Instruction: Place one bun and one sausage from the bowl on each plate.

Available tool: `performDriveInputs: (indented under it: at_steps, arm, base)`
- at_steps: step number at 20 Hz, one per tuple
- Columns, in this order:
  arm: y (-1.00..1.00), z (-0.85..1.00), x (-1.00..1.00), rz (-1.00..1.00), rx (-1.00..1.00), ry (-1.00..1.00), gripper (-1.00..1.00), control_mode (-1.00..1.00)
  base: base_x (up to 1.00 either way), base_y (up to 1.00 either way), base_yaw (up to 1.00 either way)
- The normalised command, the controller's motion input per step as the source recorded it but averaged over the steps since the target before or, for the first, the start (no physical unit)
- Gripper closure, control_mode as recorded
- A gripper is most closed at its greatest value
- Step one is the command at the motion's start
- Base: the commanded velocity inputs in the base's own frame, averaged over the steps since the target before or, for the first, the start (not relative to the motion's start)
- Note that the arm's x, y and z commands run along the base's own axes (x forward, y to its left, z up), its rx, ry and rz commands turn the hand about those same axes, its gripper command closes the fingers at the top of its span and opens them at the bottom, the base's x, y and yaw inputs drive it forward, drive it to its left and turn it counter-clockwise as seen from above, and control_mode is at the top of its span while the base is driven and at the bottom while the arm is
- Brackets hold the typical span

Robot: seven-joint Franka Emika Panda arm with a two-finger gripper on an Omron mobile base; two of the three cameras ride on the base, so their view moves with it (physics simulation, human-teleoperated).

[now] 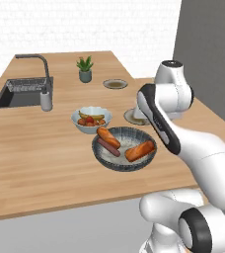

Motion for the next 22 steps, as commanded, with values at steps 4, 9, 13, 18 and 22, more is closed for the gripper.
performDriveInputs:
  at_steps: [4,9,13,18,22]
  arm:
    - [0.01,-0.57,0.33,-0.43,0.0,0.04,-1.0,-1.0]
    - [-0.06,-0.23,0.62,-0.17,0.01,0.1,-1.0,-1.0]
    - [0.0,-0.18,0.59,-0.02,0.09,0.07,-1.0,-1.0]
    - [0.0,-0.58,0.59,-0.1,0.01,0.22,-1.0,-1.0]
    - [0.0,-0.5,0.06,-0.12,0.0,0.31,-1.0,-1.0]
  base:
    - [0.0,0.0,0.0]
    - [0.0,0.0,0.0]
    - [0.0,0.0,0.0]
    - [0.0,0.0,0.0]
    - [0.0,0.0,0.0]
